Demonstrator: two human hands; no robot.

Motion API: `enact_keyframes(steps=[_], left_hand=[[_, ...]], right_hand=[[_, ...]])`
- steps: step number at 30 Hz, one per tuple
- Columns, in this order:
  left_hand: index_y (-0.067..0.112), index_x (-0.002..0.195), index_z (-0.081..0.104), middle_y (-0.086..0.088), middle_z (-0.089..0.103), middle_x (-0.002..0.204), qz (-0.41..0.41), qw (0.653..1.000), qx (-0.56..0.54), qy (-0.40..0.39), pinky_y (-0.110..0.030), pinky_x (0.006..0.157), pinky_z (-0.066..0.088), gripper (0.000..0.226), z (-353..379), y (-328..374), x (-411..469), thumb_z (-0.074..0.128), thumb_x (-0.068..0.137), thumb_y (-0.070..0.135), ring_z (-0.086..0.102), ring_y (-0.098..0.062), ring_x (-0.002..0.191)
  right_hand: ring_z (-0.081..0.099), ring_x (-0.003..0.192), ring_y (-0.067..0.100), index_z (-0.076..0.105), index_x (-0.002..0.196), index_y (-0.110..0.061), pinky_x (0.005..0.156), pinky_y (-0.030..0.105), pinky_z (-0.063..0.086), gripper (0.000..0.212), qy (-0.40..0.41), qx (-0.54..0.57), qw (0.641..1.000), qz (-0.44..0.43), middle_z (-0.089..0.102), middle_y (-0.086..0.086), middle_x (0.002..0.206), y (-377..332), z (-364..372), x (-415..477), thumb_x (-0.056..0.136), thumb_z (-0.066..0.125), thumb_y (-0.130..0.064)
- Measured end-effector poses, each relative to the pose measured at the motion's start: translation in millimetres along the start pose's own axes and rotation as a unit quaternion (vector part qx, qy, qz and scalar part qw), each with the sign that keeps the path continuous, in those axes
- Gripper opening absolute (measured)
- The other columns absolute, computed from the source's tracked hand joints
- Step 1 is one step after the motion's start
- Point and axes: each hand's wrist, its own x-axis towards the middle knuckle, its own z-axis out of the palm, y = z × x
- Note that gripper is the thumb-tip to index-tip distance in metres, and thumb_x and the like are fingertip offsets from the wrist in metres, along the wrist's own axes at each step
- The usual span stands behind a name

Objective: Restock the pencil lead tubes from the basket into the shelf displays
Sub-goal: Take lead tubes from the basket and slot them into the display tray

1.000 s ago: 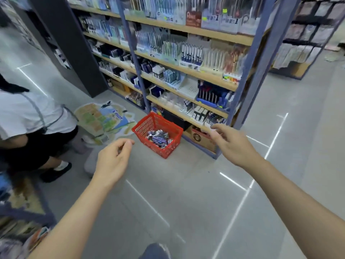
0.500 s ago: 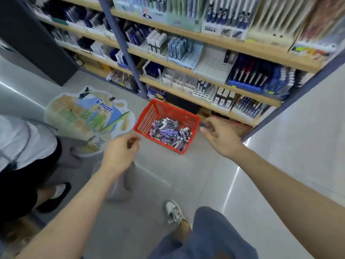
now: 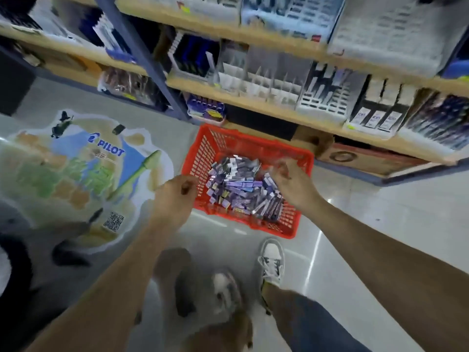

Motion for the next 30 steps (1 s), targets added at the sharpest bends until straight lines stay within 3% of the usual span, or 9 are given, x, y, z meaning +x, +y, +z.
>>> enact_keyframes(steps=[5,9,12,15,18,20,22,25,30], left_hand=[[0.017,0.098,0.072,-0.002,0.072,0.095,0.049,0.998,-0.019,-0.043,-0.024,0.073,0.044,0.019,107.2,-57.3,108.9,0.057,0.089,0.009,0.064,-0.019,0.087],[0.003,0.103,0.068,-0.012,0.066,0.094,0.078,0.991,-0.052,-0.098,-0.022,0.072,0.047,0.020,189.1,-96.4,181.0,0.053,0.091,-0.003,0.062,-0.020,0.081],[0.000,0.107,0.063,-0.009,0.057,0.098,0.098,0.983,-0.035,-0.150,-0.012,0.061,0.041,0.020,235.6,-111.1,222.4,0.046,0.095,-0.003,0.054,-0.007,0.069],[0.013,0.126,0.057,-0.010,0.059,0.125,0.128,0.965,0.075,-0.214,-0.024,0.077,0.045,0.034,276.7,-120.8,262.6,0.060,0.093,0.017,0.061,-0.021,0.097],[0.018,0.140,0.044,-0.012,0.046,0.144,0.163,0.939,0.166,-0.253,-0.034,0.098,0.042,0.060,301.7,-131.0,285.5,0.067,0.088,0.038,0.048,-0.028,0.124],[0.021,0.152,0.023,-0.007,0.018,0.160,0.186,0.908,0.228,-0.300,-0.045,0.115,0.025,0.088,312.6,-140.3,293.4,0.069,0.083,0.050,0.022,-0.029,0.144],[0.027,0.154,0.004,-0.005,0.002,0.162,0.180,0.889,0.251,-0.337,-0.051,0.116,0.021,0.104,319.6,-149.3,298.9,0.070,0.079,0.056,0.013,-0.031,0.147],[0.024,0.154,0.009,-0.008,0.017,0.160,0.211,0.894,0.255,-0.303,-0.041,0.111,0.032,0.107,324.1,-157.7,301.4,0.076,0.075,0.052,0.027,-0.032,0.141],[0.018,0.140,0.039,-0.010,0.053,0.134,0.204,0.912,0.200,-0.292,-0.033,0.085,0.047,0.073,321.4,-155.1,303.4,0.076,0.081,0.038,0.056,-0.028,0.111]], right_hand=[[0.058,0.086,0.018,0.048,0.127,-0.012,0.063,0.013,0.042,0.037,0.025,0.085,0.992,0.086,0.057,0.002,0.105,64.7,90.2,107.4,0.101,0.046,-0.039],[0.059,0.108,0.030,0.044,0.110,-0.029,0.096,0.051,0.050,0.028,0.045,0.221,0.953,0.200,0.055,-0.002,0.097,118.0,148.9,174.6,0.096,0.051,-0.051],[0.055,0.114,0.032,0.045,0.115,-0.031,0.100,0.057,0.046,0.033,0.046,0.292,0.926,0.235,0.059,0.009,0.114,145.4,174.9,216.4,0.094,0.053,-0.055],[0.047,0.129,0.034,0.045,0.132,-0.027,0.106,0.060,0.038,0.050,0.059,0.329,0.909,0.250,0.051,0.009,0.142,168.7,191.4,252.2,0.094,0.051,-0.058],[0.036,0.139,0.036,0.035,0.147,-0.022,0.108,0.062,0.034,0.063,0.047,0.348,0.892,0.283,0.035,0.011,0.154,182.1,205.5,274.8,0.096,0.047,-0.057],[0.037,0.138,0.039,0.048,0.132,-0.019,0.103,0.061,0.039,0.048,0.024,0.355,0.888,0.291,0.037,0.017,0.149,185.8,214.2,283.4,0.098,0.045,-0.053],[0.038,0.134,0.042,0.053,0.119,-0.017,0.094,0.062,0.046,0.040,-0.003,0.361,0.887,0.287,0.037,0.015,0.147,186.0,225.0,292.0,0.099,0.046,-0.050],[0.045,0.120,0.040,0.040,0.140,-0.033,0.082,0.058,0.056,0.048,-0.019,0.383,0.887,0.258,0.034,0.004,0.147,184.2,240.5,302.0,0.097,0.053,-0.048],[0.046,0.118,0.033,0.058,0.118,-0.025,0.072,0.038,0.059,0.023,-0.056,0.370,0.900,0.224,0.042,0.007,0.140,178.6,254.4,298.5,0.096,0.063,-0.026]])
